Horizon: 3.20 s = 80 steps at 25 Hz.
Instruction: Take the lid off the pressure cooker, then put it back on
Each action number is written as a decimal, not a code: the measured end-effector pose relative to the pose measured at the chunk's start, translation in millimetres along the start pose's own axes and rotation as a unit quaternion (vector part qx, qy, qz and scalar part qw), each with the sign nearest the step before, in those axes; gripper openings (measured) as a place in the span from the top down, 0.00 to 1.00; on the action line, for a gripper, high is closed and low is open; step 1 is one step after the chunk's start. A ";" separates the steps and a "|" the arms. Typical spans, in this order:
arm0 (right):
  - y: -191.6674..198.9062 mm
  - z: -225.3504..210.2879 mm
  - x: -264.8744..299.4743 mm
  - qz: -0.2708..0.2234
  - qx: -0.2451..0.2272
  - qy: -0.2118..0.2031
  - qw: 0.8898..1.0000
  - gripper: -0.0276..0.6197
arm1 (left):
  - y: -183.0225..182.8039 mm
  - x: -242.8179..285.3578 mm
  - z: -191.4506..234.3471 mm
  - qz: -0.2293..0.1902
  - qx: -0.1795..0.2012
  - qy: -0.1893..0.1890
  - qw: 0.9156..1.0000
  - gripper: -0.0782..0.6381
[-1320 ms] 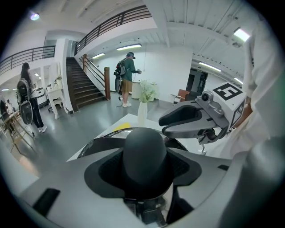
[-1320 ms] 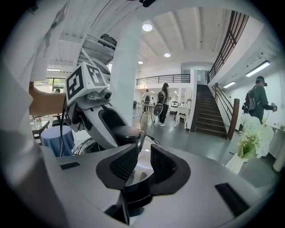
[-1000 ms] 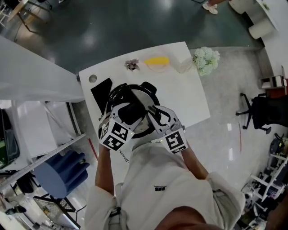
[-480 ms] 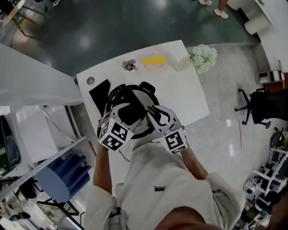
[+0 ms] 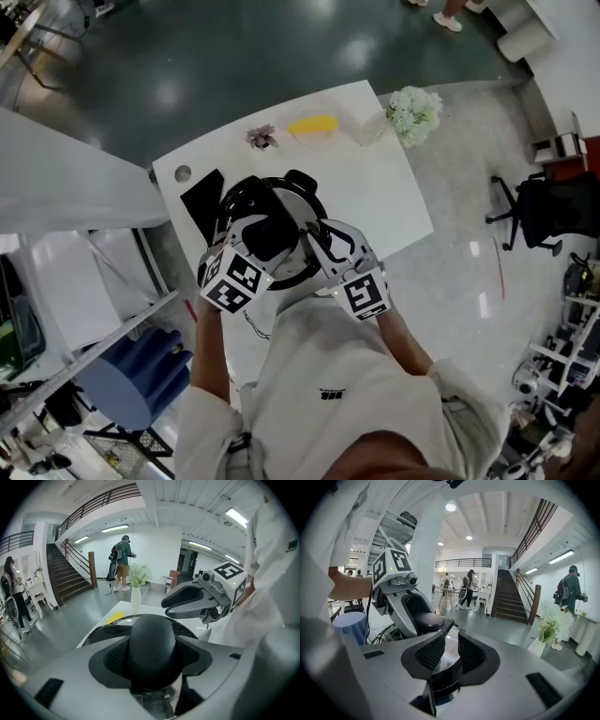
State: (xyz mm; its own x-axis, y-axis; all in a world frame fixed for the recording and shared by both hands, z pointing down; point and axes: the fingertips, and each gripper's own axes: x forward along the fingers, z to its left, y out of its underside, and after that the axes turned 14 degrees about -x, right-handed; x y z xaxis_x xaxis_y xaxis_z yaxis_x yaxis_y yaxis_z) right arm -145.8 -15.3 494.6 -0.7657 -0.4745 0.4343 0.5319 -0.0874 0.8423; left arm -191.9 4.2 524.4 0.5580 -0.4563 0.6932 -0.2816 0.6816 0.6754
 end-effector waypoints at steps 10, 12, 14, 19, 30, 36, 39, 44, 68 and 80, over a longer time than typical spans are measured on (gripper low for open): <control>-2.6 -3.2 -6.0 0.002 0.002 0.011 1.000 0.84 | -3.1 -3.3 -2.2 0.001 0.010 -0.004 1.000 0.49; -1.4 -4.4 -5.2 -0.008 -0.013 0.012 1.000 0.84 | -3.3 -3.7 -2.1 -0.001 0.008 -0.004 1.000 0.49; -1.0 -6.6 -5.2 -0.012 -0.019 0.014 1.000 0.84 | -4.2 -3.8 -2.1 -0.002 0.007 -0.003 1.000 0.49; -4.4 -10.1 -11.2 -0.005 -0.007 0.021 1.000 0.84 | -6.4 -7.5 -4.6 -0.003 0.008 -0.002 1.000 0.49; -18.1 -20.6 -20.5 -0.008 0.000 0.034 0.999 0.84 | -13.6 -17.3 -6.5 -0.019 -0.009 -0.006 1.000 0.49; -23.9 -24.0 -20.9 -0.032 -0.027 0.036 0.998 0.84 | -17.5 -21.4 -6.5 -0.029 -0.016 -0.010 0.999 0.49; -26.8 -26.8 -22.7 -0.036 -0.030 0.038 0.998 0.84 | -21.2 -24.0 -7.8 -0.034 -0.015 -0.010 0.999 0.49; -28.5 -35.8 -27.8 -0.046 -0.031 0.045 0.997 0.84 | -30.8 -23.6 -11.7 -0.039 -0.013 -0.010 0.999 0.49; -1.8 -111.1 -89.7 -0.080 -0.035 0.071 0.994 0.84 | -107.9 18.6 -52.6 -0.060 -0.004 -0.033 0.998 0.49; 23.8 -145.2 -124.0 -0.080 -0.028 0.093 0.992 0.84 | -141.9 55.2 -84.5 -0.063 0.006 -0.021 0.998 0.49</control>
State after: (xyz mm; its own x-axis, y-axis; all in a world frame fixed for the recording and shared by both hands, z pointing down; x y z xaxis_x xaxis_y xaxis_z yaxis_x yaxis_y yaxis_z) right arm 14.4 -85.7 414.4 -0.7652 -0.6029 0.2257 0.4320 -0.2210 0.8743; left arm -55.2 -69.4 445.5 0.5561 -0.5611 0.6131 -0.2207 0.6114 0.7599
